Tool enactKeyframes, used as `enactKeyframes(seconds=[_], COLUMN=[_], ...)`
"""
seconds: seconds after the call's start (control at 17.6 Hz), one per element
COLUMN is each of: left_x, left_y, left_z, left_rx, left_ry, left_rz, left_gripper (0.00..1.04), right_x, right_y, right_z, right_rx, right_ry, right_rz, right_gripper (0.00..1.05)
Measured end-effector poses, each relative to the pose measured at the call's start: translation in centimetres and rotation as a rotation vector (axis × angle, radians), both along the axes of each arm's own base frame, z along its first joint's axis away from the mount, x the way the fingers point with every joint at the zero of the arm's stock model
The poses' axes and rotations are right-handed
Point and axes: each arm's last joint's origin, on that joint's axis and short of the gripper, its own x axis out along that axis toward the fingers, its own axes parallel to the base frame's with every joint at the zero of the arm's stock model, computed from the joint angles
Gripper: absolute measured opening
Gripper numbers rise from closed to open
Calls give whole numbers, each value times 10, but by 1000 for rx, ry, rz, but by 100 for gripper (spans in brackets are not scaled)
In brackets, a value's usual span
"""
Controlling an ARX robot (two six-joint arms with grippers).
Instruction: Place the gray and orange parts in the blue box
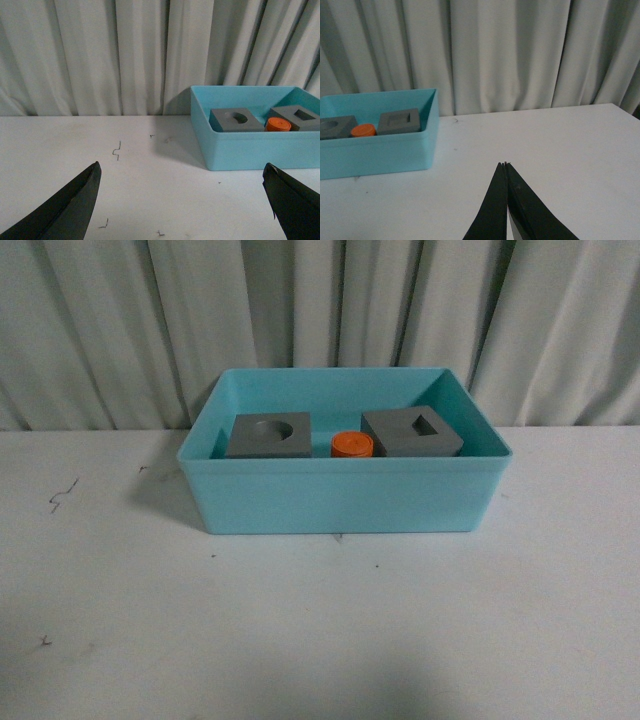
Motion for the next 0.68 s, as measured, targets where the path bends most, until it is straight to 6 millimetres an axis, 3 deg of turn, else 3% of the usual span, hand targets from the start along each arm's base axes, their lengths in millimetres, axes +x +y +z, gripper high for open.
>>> enactKeyframes(seconds=[0.45,0.68], left_x=[0,0], left_y=[0,0], left_z=[0,0], left_rx=[0,0], left_ry=[0,0], left_rz=[-1,-1], left_gripper=[98,98], right_x=[0,0], right_y=[1,1], right_z=[0,0], right_rx=[-1,-1], right_ry=[3,3], right_rz=[21,21], right_gripper=[2,16])
